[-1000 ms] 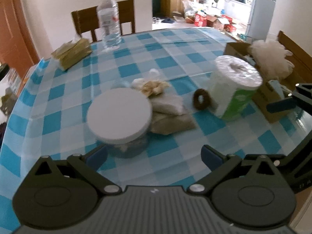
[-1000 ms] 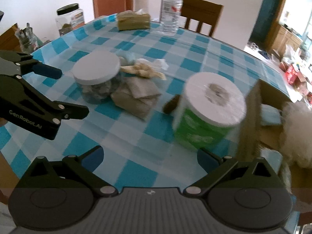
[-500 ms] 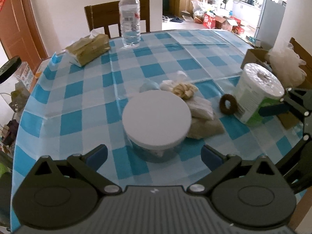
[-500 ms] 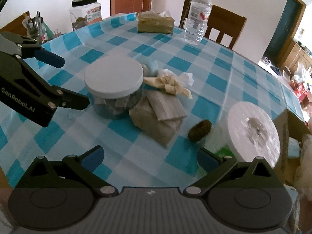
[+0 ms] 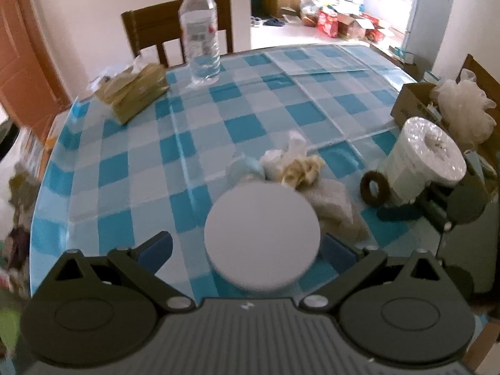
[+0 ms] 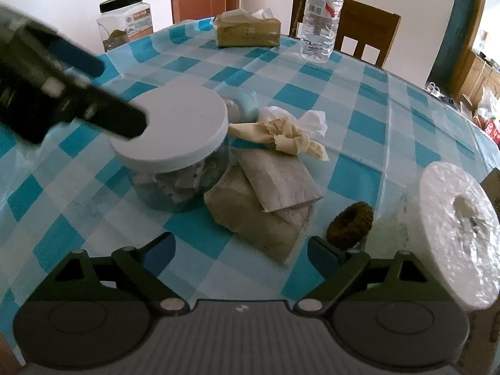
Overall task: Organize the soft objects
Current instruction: 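Move the left tool to the blue-and-white plush toy while the right tool approaches a beige sachet, then grasp the plush toy with the left tool while the right tool grasps the beige sachet, then carry the plush toy and sachet toward the cardboard box with both tools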
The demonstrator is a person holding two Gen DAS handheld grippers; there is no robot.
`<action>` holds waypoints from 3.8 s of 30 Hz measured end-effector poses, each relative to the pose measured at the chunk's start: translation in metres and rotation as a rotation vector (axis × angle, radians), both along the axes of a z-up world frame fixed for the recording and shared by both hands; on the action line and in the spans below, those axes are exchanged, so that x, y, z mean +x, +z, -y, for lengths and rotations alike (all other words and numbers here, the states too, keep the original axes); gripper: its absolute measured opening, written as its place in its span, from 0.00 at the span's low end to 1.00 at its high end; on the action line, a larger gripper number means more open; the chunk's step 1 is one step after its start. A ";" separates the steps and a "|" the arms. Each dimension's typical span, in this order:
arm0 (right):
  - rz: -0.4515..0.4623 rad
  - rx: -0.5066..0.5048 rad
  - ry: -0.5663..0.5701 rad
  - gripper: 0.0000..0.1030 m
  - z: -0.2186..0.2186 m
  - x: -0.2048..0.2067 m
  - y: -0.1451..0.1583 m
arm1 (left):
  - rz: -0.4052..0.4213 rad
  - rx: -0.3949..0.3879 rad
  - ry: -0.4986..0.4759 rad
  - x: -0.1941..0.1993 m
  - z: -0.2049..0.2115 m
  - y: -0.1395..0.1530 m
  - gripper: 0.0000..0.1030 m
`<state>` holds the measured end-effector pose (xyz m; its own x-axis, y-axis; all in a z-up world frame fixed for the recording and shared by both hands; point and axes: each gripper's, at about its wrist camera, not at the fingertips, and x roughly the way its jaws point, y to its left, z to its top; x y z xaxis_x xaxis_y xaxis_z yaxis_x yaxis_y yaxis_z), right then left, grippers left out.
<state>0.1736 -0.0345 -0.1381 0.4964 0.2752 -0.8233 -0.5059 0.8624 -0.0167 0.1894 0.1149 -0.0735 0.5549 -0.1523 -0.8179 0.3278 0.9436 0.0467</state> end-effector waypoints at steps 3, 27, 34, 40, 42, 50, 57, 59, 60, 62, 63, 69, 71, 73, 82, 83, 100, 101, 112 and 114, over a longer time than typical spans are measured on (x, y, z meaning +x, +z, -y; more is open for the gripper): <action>0.018 -0.006 0.009 0.91 -0.002 0.001 -0.003 | -0.003 0.009 -0.042 0.019 0.007 0.006 0.98; 0.103 -0.038 0.036 0.91 -0.010 0.001 -0.009 | -0.269 -0.009 -0.058 0.154 0.034 -0.050 0.47; 0.152 -0.068 0.049 0.87 -0.015 0.011 -0.002 | -0.283 -0.016 -0.056 0.156 0.033 -0.055 0.47; 0.162 -0.097 0.051 0.82 -0.015 0.027 0.003 | -0.283 -0.022 -0.058 0.158 0.031 -0.057 0.47; 0.159 -0.098 0.049 0.81 -0.015 0.034 0.002 | -0.283 -0.024 -0.058 0.159 0.031 -0.057 0.47; 0.117 -0.084 0.041 0.78 -0.017 0.056 -0.008 | -0.281 -0.035 -0.063 0.160 0.031 -0.057 0.46; 0.043 -0.014 0.032 0.60 -0.014 0.065 -0.011 | -0.284 -0.040 -0.074 0.159 0.032 -0.058 0.46; 0.043 -0.013 0.037 0.53 -0.015 0.063 -0.010 | -0.287 -0.040 -0.076 0.159 0.031 -0.058 0.45; 0.043 -0.012 0.041 0.47 -0.016 0.062 -0.010 | -0.288 -0.040 -0.074 0.158 0.031 -0.058 0.45; 0.052 -0.016 0.041 0.40 -0.017 0.060 -0.007 | -0.287 -0.043 -0.072 0.157 0.031 -0.059 0.44; 0.053 -0.018 0.038 0.36 -0.017 0.060 -0.006 | -0.287 -0.045 -0.070 0.157 0.030 -0.058 0.44; 0.039 -0.005 0.014 0.38 -0.011 0.063 -0.005 | -0.288 -0.043 -0.073 0.156 0.029 -0.059 0.46; 0.042 -0.008 0.008 0.42 -0.012 0.066 -0.006 | -0.289 -0.041 -0.074 0.157 0.031 -0.060 0.45; 0.041 -0.008 0.011 0.42 -0.012 0.066 -0.007 | -0.287 -0.040 -0.077 0.156 0.032 -0.060 0.43; 0.054 -0.012 0.006 0.29 -0.010 0.057 0.001 | -0.264 -0.067 -0.084 0.151 0.030 -0.052 0.42; 0.055 -0.012 0.005 0.29 -0.009 0.056 0.003 | -0.259 -0.066 -0.086 0.151 0.029 -0.050 0.42; 0.046 0.005 0.007 0.29 0.007 0.013 0.033 | -0.176 -0.012 -0.134 0.119 0.028 -0.005 0.41; 0.044 0.006 0.008 0.29 0.008 0.010 0.035 | -0.169 -0.006 -0.140 0.116 0.029 -0.002 0.41; 0.040 0.015 0.038 0.29 0.025 -0.029 0.055 | -0.122 0.008 -0.155 0.094 0.034 0.026 0.41; 0.043 0.012 0.041 0.29 0.030 -0.035 0.059 | -0.118 0.007 -0.161 0.089 0.037 0.031 0.41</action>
